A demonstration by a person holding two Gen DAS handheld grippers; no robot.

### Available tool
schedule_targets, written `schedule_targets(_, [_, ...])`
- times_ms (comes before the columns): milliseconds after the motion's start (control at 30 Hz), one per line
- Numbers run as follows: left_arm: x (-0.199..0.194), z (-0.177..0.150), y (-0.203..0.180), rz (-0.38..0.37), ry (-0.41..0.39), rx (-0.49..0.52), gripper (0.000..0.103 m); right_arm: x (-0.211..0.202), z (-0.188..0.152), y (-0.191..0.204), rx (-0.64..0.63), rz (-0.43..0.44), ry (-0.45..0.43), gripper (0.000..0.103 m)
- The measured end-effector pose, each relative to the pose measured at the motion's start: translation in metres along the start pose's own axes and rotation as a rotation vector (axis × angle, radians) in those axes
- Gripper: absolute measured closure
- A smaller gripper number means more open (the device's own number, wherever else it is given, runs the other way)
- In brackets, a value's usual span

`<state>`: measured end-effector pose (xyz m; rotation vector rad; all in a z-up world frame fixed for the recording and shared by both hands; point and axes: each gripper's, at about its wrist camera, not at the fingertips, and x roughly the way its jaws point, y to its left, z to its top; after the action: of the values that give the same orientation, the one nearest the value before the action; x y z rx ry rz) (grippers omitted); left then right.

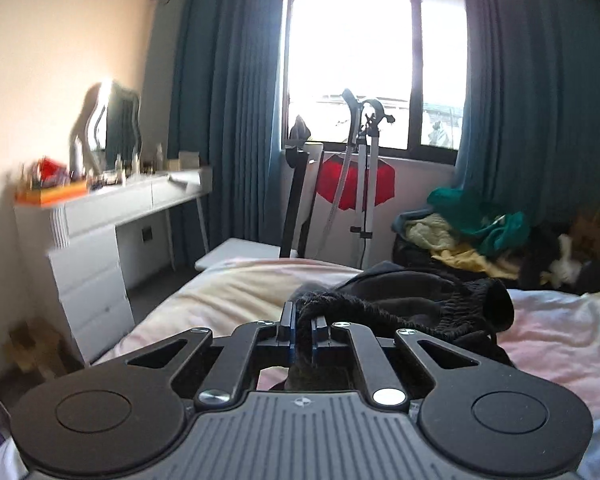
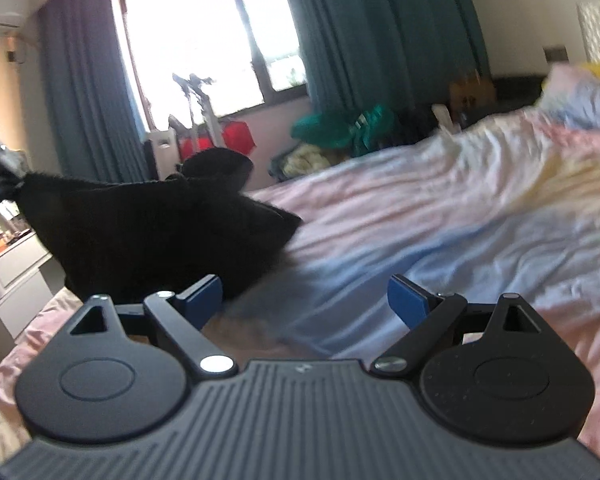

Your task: Fold clothes

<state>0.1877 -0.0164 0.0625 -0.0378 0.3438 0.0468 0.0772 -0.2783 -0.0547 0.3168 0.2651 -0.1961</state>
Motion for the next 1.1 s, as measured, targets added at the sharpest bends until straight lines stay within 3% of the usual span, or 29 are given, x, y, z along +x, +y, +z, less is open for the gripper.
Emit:
schedule_targets(233, [-0.081, -0.036, 0.112, -0.017, -0.015, -0.123, 0.096, -0.037, 0.007, 0.025, -0.094, 0.071, -0.077, 0.012])
schedule_targets(333, [-0.079, -0.064, 0.164, 0.013, 0.071, -0.18, 0.096, -0.049, 0.006, 0.037, -0.134, 0.111, -0.083, 0.012])
schedule_targets(467, [-0.061, -0.104, 0.217, 0.025, 0.207, -0.322, 0.096, -0.044, -0.001, 0.058, -0.196, 0.139, 0.001, 0.012])
schedule_targets(600, [-0.052, -0.108, 0.233, 0.018, 0.24, -0.414, 0.095, -0.04, -0.007, 0.075, -0.238, 0.17, 0.037, 0.012])
schedule_targets(633, [-0.052, -0.107, 0.235, 0.014, 0.241, -0.423, 0.094, -0.037, -0.006, 0.079, -0.244, 0.179, 0.046, 0.018])
schedule_targets(667, [-0.051, -0.108, 0.234, 0.036, 0.235, -0.409, 0.094, -0.031, -0.005, 0.084, -0.257, 0.181, 0.059, 0.03])
schedule_targets(700, [-0.048, -0.11, 0.231, 0.047, 0.238, -0.403, 0.094, -0.023, -0.003, 0.09, -0.277, 0.175, 0.074, 0.032])
schedule_targets(900, [-0.016, -0.122, 0.23, 0.04, 0.298, -0.477, 0.093, 0.038, 0.004, 0.124, -0.358, 0.139, 0.124, 0.034])
schedule_targets(1033, [0.01, -0.127, 0.236, 0.013, 0.348, -0.568, 0.091, 0.082, -0.003, 0.153, -0.529, 0.099, 0.088, 0.037])
schedule_targets(1100, [0.02, -0.129, 0.236, 0.016, 0.353, -0.561, 0.091, 0.103, -0.007, 0.165, -0.576, 0.068, 0.081, 0.037])
